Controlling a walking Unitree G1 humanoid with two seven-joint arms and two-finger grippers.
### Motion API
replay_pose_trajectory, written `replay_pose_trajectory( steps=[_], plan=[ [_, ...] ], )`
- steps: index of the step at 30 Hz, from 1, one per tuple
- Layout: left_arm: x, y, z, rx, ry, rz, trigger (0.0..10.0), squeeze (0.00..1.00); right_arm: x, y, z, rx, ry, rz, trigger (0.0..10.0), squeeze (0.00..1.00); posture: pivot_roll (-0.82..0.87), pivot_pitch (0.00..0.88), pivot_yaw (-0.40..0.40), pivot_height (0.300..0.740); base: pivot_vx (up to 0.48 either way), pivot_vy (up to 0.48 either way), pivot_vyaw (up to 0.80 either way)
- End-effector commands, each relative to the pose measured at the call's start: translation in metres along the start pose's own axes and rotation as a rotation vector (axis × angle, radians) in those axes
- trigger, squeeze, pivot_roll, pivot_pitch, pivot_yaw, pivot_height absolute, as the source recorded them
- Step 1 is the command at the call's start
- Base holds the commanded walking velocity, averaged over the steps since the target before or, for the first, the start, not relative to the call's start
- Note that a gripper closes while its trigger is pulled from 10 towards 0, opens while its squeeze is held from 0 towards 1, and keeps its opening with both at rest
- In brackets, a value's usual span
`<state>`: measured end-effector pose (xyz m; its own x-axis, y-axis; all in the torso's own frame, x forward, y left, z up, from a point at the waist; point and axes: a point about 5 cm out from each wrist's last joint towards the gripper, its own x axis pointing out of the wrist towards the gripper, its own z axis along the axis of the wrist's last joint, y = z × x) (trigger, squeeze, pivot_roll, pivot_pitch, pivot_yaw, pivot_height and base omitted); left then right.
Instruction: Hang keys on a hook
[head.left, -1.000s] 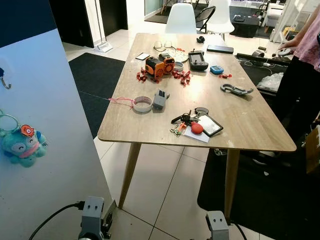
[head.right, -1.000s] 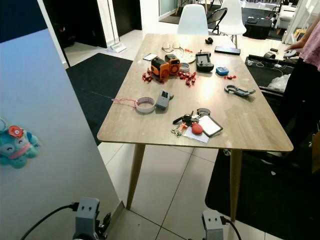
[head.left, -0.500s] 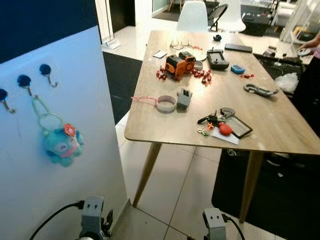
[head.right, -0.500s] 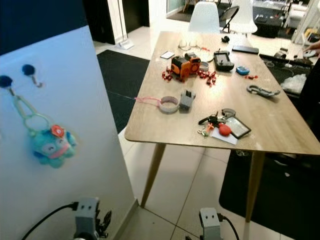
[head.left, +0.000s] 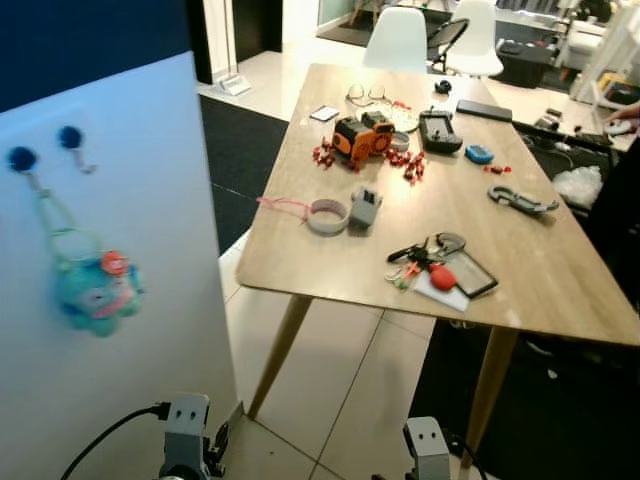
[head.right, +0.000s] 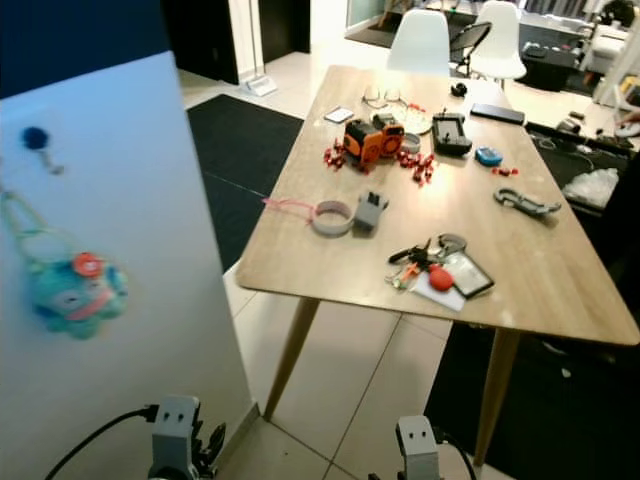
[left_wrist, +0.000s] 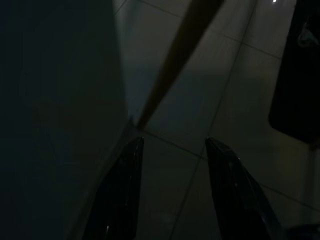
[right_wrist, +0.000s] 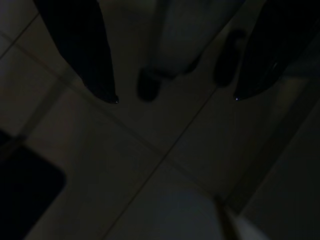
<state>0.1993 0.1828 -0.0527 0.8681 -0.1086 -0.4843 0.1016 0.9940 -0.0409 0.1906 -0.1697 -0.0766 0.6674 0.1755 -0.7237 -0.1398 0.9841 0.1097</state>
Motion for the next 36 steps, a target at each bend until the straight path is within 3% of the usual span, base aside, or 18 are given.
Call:
replay_pose_trajectory(
  steps=[1,24,29,36],
  plan=[
    [-0.0022,0.0005,-0.0040,0.001,0.013,-0.004,10.0,0.00,-0.0030,-0.0017,-0.0093,0.006,0.031,-0.008,10.0,0.00,0.05,0.036,-0.017,0.740,0.000,-0.480,0.00],
    [0.0002,-0.0009,-0.0041,0.036,0.041,-0.038,10.0,0.00,-0.0040,-0.0048,-0.0112,0.004,0.042,-0.026,10.0,0.00,0.05,0.031,-0.013,0.740,0.000,-0.021,0.00],
    [-0.0002,-0.0032,-0.0056,0.062,0.050,-0.052,10.0,0.00,-0.0043,-0.0050,-0.0119,0.006,0.043,-0.029,10.0,0.00,0.05,0.034,-0.009,0.740,0.000,-0.433,0.00],
    [-0.0008,-0.0013,-0.0083,0.032,0.068,-0.030,10.0,0.00,-0.0043,-0.0042,-0.0129,0.008,0.045,-0.030,10.0,0.00,0.05,0.040,-0.011,0.740,0.000,-0.186,0.00]
  ],
)
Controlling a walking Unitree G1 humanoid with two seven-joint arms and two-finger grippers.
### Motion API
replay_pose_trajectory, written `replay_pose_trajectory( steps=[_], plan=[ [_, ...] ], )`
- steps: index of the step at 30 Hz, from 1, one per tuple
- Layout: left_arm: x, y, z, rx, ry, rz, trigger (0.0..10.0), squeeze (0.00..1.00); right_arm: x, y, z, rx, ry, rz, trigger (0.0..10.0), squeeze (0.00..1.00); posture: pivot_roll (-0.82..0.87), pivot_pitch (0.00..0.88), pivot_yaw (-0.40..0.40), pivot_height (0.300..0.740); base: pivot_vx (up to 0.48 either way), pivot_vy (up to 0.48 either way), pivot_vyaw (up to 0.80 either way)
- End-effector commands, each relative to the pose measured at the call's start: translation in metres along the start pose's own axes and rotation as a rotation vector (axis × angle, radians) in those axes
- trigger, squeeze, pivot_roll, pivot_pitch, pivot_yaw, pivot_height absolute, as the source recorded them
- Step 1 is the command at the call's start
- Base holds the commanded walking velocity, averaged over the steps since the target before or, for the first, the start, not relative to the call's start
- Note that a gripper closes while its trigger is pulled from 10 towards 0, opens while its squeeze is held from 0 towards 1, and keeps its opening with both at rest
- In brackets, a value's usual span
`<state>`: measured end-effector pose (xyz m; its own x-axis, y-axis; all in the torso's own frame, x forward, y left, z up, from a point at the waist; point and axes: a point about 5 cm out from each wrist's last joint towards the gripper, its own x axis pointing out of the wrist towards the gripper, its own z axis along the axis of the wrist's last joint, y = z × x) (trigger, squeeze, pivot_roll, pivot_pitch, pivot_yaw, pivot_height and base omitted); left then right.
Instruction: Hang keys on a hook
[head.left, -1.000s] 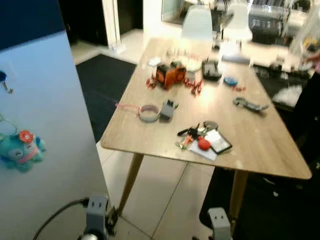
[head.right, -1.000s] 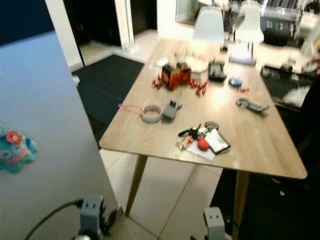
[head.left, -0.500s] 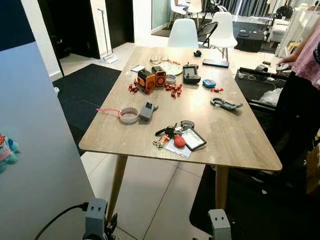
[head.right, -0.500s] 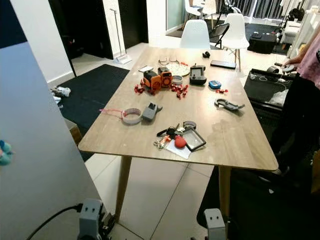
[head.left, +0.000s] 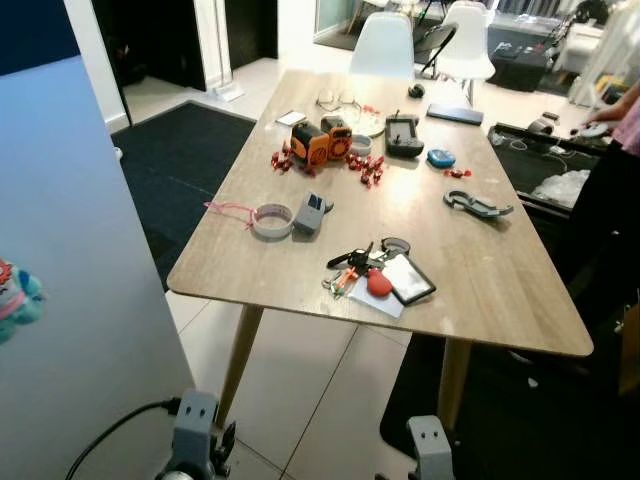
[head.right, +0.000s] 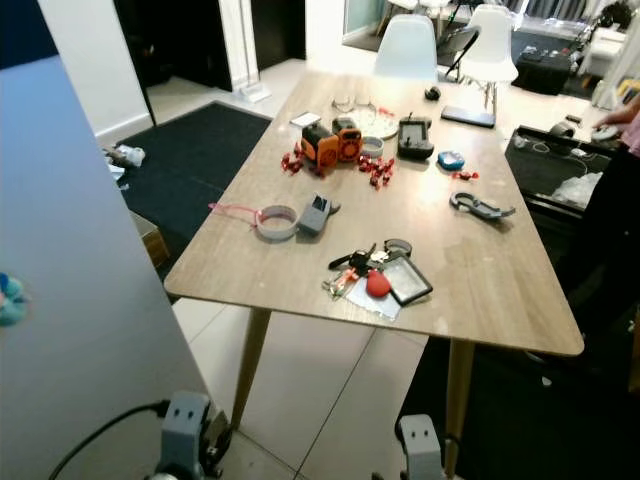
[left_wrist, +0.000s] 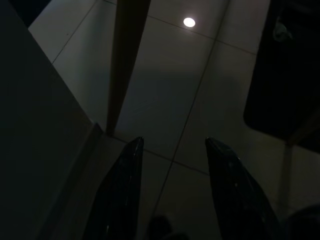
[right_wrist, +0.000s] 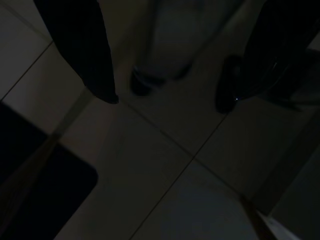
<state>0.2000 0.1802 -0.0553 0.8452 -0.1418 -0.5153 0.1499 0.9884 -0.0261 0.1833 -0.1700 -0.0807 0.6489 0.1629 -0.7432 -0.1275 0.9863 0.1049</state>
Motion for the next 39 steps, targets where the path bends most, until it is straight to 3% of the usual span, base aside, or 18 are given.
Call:
replay_pose_trajectory(
  steps=[1,12,14,17,18,19,22,23,26,27,28,30,32,34,35,37,38,39],
  plan=[
    [-0.003,0.001,-0.007,-0.006,0.031,0.004,10.0,0.00,-0.002,-0.005,-0.005,0.002,0.018,-0.018,10.0,0.00,0.05,0.040,-0.011,0.740,0.000,0.000,0.00],
    [-0.004,0.009,0.001,0.034,-0.016,-0.001,10.0,0.00,-0.002,-0.006,-0.004,-0.002,0.018,-0.021,10.0,0.00,0.05,0.047,-0.018,0.740,0.000,0.000,0.00],
    [-0.003,0.012,0.018,0.059,-0.118,-0.105,10.0,0.00,-0.003,-0.008,-0.004,-0.007,0.017,-0.024,10.0,0.00,0.04,0.051,-0.021,0.740,0.000,0.000,0.00],
    [-0.004,0.011,0.029,0.081,-0.177,-0.200,10.0,0.00,-0.003,-0.010,-0.004,-0.009,0.016,-0.026,10.0,0.00,0.04,0.055,-0.024,0.740,0.000,0.000,0.00],
    [-0.006,0.012,0.048,0.133,-0.265,-0.302,10.0,0.00,-0.004,-0.012,-0.003,-0.014,0.015,-0.028,10.0,0.00,0.04,0.065,-0.029,0.740,0.000,0.000,0.00],
    [-0.006,0.012,0.048,0.133,-0.265,-0.302,10.0,0.00,-0.004,-0.012,-0.003,-0.014,0.015,-0.028,10.0,0.00,0.04,0.065,-0.029,0.740,0.000,0.000,0.00],
    [-0.012,0.014,0.106,0.199,-0.469,-0.472,10.0,0.00,-0.005,-0.017,-0.001,-0.023,0.011,-0.032,10.0,0.00,0.04,0.079,-0.039,0.740,0.000,0.000,0.00],
    [-0.012,0.014,0.106,0.199,-0.469,-0.472,10.0,0.00,-0.005,-0.017,-0.001,-0.023,0.011,-0.032,10.0,0.00,0.04,0.079,-0.039,0.740,0.000,0.000,0.00],
    [-0.025,0.008,0.161,0.269,-0.644,-0.575,10.0,0.00,-0.005,-0.020,0.001,-0.032,0.005,-0.032,10.0,0.00,0.04,0.093,-0.048,0.740,0.000,0.000,0.00],
    [-0.025,0.008,0.161,0.269,-0.644,-0.575,10.0,0.00,-0.005,-0.020,0.001,-0.032,0.005,-0.032,10.0,0.00,0.04,0.093,-0.048,0.740,0.000,0.000,0.00],
    [-0.031,0.004,0.178,0.292,-0.696,-0.622,10.0,0.00,-0.006,-0.021,0.001,-0.034,0.004,-0.032,10.0,0.00,0.03,0.101,-0.054,0.740,0.000,0.000,0.00],
    [-0.031,0.004,0.178,0.292,-0.696,-0.622,10.0,0.00,-0.006,-0.021,0.001,-0.034,0.004,-0.032,10.0,0.00,0.03,0.101,-0.054,0.740,0.000,0.000,0.00],
    [-0.037,0.000,0.192,0.306,-0.739,-0.663,10.0,0.00,-0.006,-0.023,0.001,-0.037,0.004,-0.032,10.0,0.00,0.03,0.106,-0.057,0.740,0.000,0.000,0.00],
    [-0.056,-0.018,0.233,0.297,-0.867,-0.774,10.0,0.00,-0.007,-0.025,0.001,-0.041,0.003,-0.034,10.0,0.00,0.03,0.113,-0.066,0.740,0.000,0.000,0.00],
    [-0.056,-0.018,0.233,0.297,-0.867,-0.774,10.0,0.00,-0.007,-0.025,0.001,-0.041,0.003,-0.034,10.0,0.00,0.03,0.113,-0.066,0.740,0.000,0.000,0.00],
    [-0.078,-0.042,0.285,0.271,-1.039,-0.871,10.0,0.00,-0.007,-0.027,0.002,-0.044,0.004,-0.037,10.0,0.00,0.04,0.117,-0.070,0.740,0.000,0.000,0.00],
    [-0.078,-0.042,0.285,0.271,-1.039,-0.871,10.0,0.00,-0.007,-0.027,0.002,-0.044,0.004,-0.037,10.0,0.00,0.04,0.117,-0.070,0.740,0.000,0.000,0.00],
    [-0.092,-0.053,0.315,0.267,-1.143,-0.909,10.0,0.00,-0.007,-0.027,0.002,-0.045,0.005,-0.038,10.0,0.00,0.03,0.118,-0.070,0.740,0.000,0.000,0.00]
  ],
)
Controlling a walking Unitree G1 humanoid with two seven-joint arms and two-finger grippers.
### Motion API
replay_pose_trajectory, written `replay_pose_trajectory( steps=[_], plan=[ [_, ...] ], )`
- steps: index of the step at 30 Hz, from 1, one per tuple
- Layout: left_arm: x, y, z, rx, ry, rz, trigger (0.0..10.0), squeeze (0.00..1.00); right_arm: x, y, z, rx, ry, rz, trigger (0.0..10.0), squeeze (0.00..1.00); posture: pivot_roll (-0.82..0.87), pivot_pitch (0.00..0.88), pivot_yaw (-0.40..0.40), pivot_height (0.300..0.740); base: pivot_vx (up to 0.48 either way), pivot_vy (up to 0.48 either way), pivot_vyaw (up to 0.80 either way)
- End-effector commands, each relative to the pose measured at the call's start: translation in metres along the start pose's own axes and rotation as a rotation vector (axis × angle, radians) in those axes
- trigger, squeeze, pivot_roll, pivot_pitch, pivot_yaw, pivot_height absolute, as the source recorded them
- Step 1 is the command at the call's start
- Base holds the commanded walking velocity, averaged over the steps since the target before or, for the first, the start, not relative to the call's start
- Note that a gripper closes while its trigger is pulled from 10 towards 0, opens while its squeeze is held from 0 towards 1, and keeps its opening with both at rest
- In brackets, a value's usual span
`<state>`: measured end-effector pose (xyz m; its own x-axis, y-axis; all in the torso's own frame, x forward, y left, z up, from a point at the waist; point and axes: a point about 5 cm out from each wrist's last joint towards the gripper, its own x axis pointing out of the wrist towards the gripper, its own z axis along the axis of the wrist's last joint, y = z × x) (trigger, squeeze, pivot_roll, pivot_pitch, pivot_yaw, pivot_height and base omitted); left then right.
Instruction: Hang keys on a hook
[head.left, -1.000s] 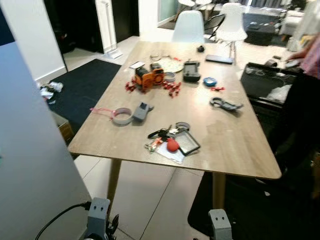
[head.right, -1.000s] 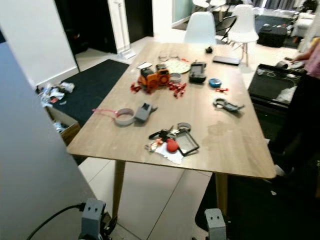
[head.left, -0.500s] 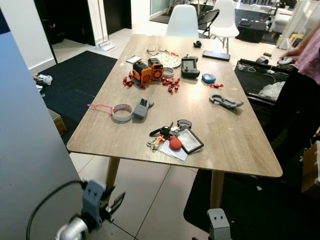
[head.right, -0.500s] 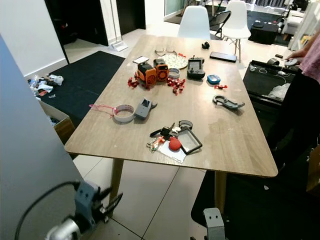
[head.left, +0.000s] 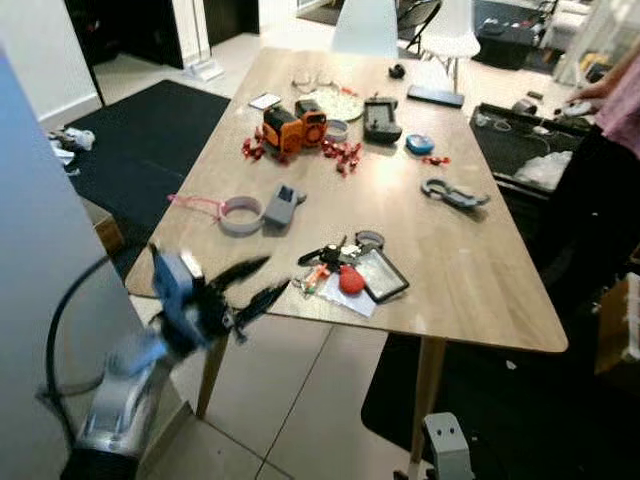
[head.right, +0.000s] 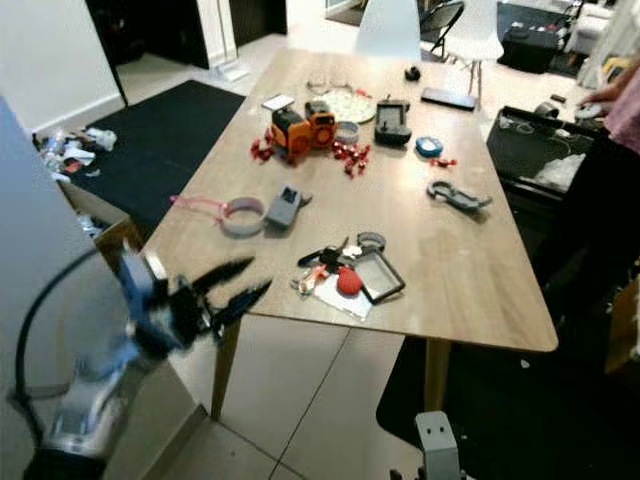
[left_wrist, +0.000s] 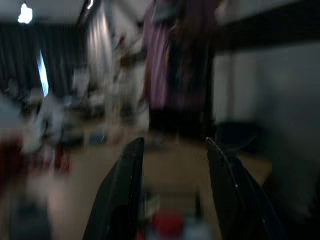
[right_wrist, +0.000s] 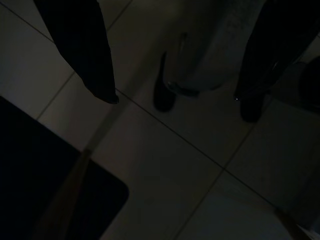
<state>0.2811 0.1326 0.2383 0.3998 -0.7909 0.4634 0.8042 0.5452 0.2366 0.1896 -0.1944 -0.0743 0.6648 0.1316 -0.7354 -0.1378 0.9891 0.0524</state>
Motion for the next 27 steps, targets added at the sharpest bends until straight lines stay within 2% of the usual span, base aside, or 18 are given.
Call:
replay_pose_trajectory(
  steps=[1,2,4,5,8,11,14,15,18,27],
  plan=[
    [0.033,-0.002,0.040,0.023,-0.157,-0.062,10.0,0.00,-0.003,-0.003,-0.007,-0.002,0.021,-0.006,10.0,0.00,0.04,0.118,-0.069,0.740,0.000,0.000,0.00],
    [0.033,-0.002,0.040,0.023,-0.157,-0.062,10.0,0.00,-0.003,-0.003,-0.007,-0.002,0.021,-0.006,10.0,0.00,0.04,0.118,-0.069,0.740,0.000,0.000,0.00],
    [0.058,0.001,0.072,0.065,-0.246,-0.105,10.0,0.00,-0.003,-0.003,-0.007,0.001,0.022,-0.007,10.0,0.00,0.04,0.115,-0.073,0.740,0.000,0.000,0.00],
    [0.058,0.001,0.072,0.065,-0.246,-0.105,10.0,0.00,-0.003,-0.003,-0.007,0.001,0.022,-0.007,10.0,0.00,0.04,0.115,-0.073,0.740,0.000,0.000,0.00],
    [0.084,0.001,0.106,0.134,-0.303,-0.162,10.0,0.00,-0.003,-0.005,-0.007,0.001,0.024,-0.007,10.0,0.00,0.04,0.123,-0.078,0.740,0.000,0.000,0.00],
    [0.089,0.000,0.113,0.152,-0.318,-0.177,10.0,0.00,-0.003,-0.005,-0.007,0.001,0.024,-0.007,10.0,0.00,0.04,0.123,-0.078,0.740,0.000,0.000,0.00],
    [0.109,-0.002,0.146,0.203,-0.359,-0.193,10.0,0.00,-0.005,-0.008,-0.010,-0.003,0.030,-0.007,10.0,0.00,0.03,0.143,-0.094,0.740,0.000,0.000,0.00],
    [0.109,-0.002,0.146,0.203,-0.359,-0.193,10.0,0.00,-0.005,-0.008,-0.010,-0.003,0.030,-0.007,10.0,0.00,0.03,0.143,-0.094,0.740,0.000,0.000,0.00],
    [0.122,-0.002,0.173,0.245,-0.402,-0.178,10.0,0.00,-0.007,-0.010,-0.013,-0.008,0.040,-0.008,10.0,0.00,0.03,0.148,-0.097,0.740,0.000,0.000,0.00],
    [0.133,0.000,0.203,0.314,-0.425,-0.143,10.0,0.00,-0.010,-0.012,-0.019,-0.011,0.057,-0.010,10.0,0.00,0.04,0.151,-0.096,0.740,0.000,0.000,0.00]
  ],
)
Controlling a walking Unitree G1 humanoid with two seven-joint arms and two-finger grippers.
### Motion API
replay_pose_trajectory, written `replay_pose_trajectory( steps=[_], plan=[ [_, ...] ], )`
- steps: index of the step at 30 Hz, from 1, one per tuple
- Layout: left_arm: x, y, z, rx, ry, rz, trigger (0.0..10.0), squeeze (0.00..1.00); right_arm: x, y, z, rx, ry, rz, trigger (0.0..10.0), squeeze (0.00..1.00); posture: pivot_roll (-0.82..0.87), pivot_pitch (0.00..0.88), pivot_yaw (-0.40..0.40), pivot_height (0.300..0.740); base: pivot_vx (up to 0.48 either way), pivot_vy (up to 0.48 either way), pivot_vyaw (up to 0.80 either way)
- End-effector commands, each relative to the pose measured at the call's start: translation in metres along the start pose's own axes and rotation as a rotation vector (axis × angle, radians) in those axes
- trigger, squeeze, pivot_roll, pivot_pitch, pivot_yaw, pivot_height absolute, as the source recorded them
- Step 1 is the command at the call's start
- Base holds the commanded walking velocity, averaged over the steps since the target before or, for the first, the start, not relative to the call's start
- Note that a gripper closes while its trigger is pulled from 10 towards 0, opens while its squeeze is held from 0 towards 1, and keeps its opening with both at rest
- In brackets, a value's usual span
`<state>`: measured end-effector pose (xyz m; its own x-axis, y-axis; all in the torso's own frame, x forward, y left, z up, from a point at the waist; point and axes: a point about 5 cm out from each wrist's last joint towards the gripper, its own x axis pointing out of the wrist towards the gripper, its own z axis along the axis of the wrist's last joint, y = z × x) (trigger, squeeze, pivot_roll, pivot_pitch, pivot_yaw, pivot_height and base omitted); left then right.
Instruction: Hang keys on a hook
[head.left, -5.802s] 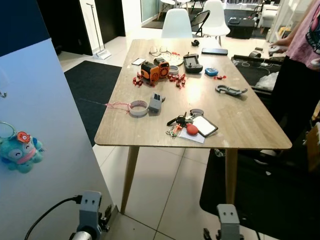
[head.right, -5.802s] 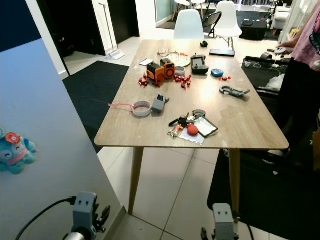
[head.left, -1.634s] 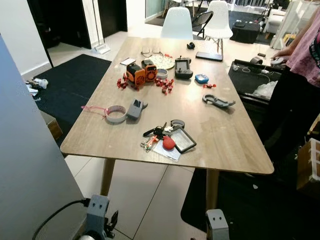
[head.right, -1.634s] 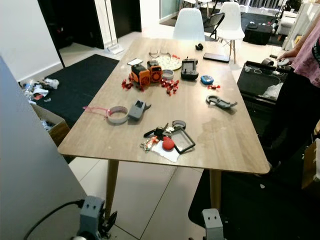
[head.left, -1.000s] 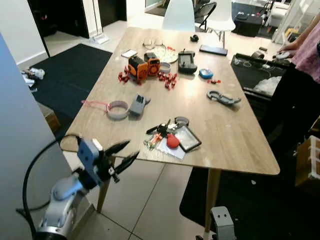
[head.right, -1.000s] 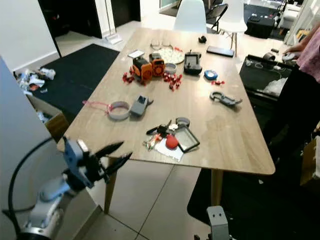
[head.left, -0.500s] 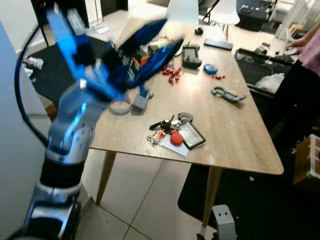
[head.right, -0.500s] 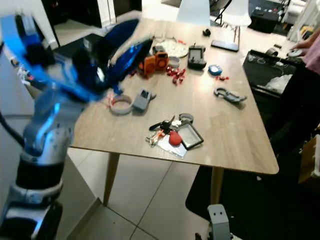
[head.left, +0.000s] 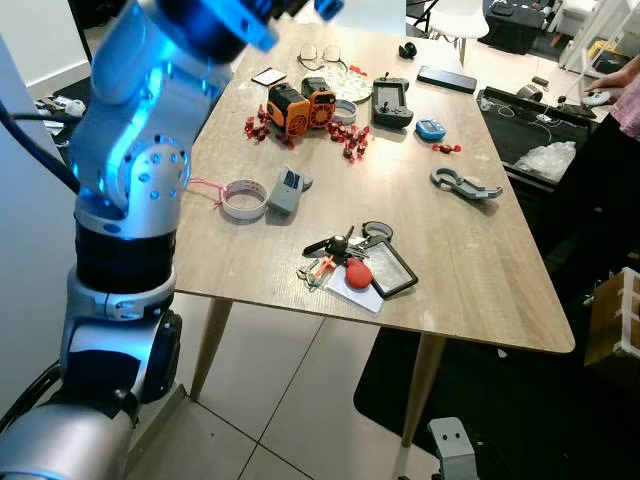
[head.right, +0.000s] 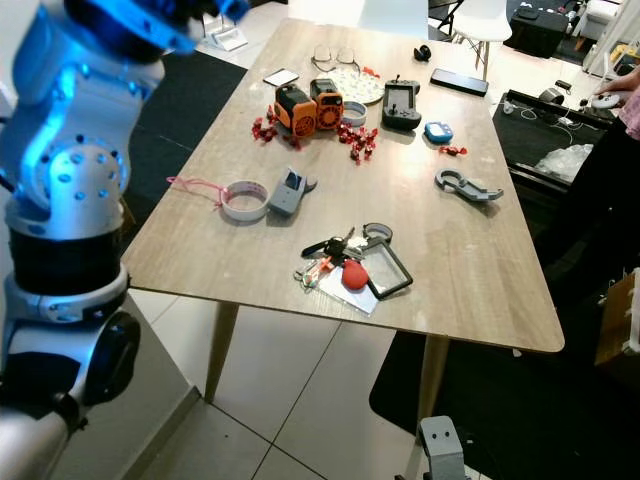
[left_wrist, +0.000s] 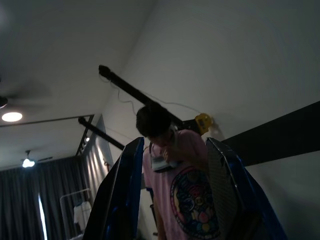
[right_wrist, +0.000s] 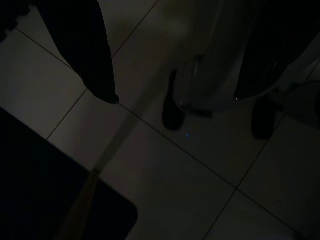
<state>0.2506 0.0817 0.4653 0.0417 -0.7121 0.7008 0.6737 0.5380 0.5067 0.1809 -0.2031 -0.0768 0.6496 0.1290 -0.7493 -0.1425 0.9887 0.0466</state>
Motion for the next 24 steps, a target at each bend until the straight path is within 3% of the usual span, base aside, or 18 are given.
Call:
replay_pose_trajectory(
  steps=[1,8,18,19,20,23,24],
  plan=[
    [0.006,0.003,0.011,0.061,-0.001,-0.003,10.0,0.00,-0.005,-0.005,-0.011,-0.005,0.038,-0.008,10.0,0.00,0.04,0.151,-0.096,0.740,0.000,0.000,0.00],
    [0.010,0.006,0.016,0.101,0.028,0.007,10.0,0.00,-0.005,-0.004,-0.013,-0.005,0.041,-0.004,10.0,0.00,0.04,0.147,-0.093,0.740,0.000,0.000,0.00],
    [0.017,0.015,0.032,0.154,-0.003,0.060,10.0,0.00,-0.005,-0.002,-0.014,-0.005,0.042,0.000,10.0,0.00,0.04,0.145,-0.088,0.740,0.000,0.000,0.00],
    [0.018,0.016,0.033,0.160,0.006,0.065,8.8,0.00,-0.005,-0.001,-0.015,-0.004,0.042,0.000,10.0,0.00,0.04,0.148,-0.086,0.740,0.000,0.000,0.00],
    [0.020,0.016,0.031,0.159,0.010,0.059,6.4,0.00,-0.005,-0.001,-0.015,-0.003,0.043,-0.001,10.0,0.00,0.04,0.149,-0.087,0.740,0.000,0.000,0.00],
    [0.023,0.017,0.027,0.152,0.008,0.061,6.5,0.00,-0.005,-0.001,-0.016,-0.003,0.044,-0.001,10.0,0.00,0.04,0.149,-0.085,0.740,0.000,0.000,0.00],
    [0.024,0.018,0.025,0.143,0.000,0.067,7.0,0.00,-0.006,-0.001,-0.016,-0.003,0.045,-0.001,10.0,0.00,0.04,0.150,-0.084,0.740,0.000,0.000,0.00]
  ],
)
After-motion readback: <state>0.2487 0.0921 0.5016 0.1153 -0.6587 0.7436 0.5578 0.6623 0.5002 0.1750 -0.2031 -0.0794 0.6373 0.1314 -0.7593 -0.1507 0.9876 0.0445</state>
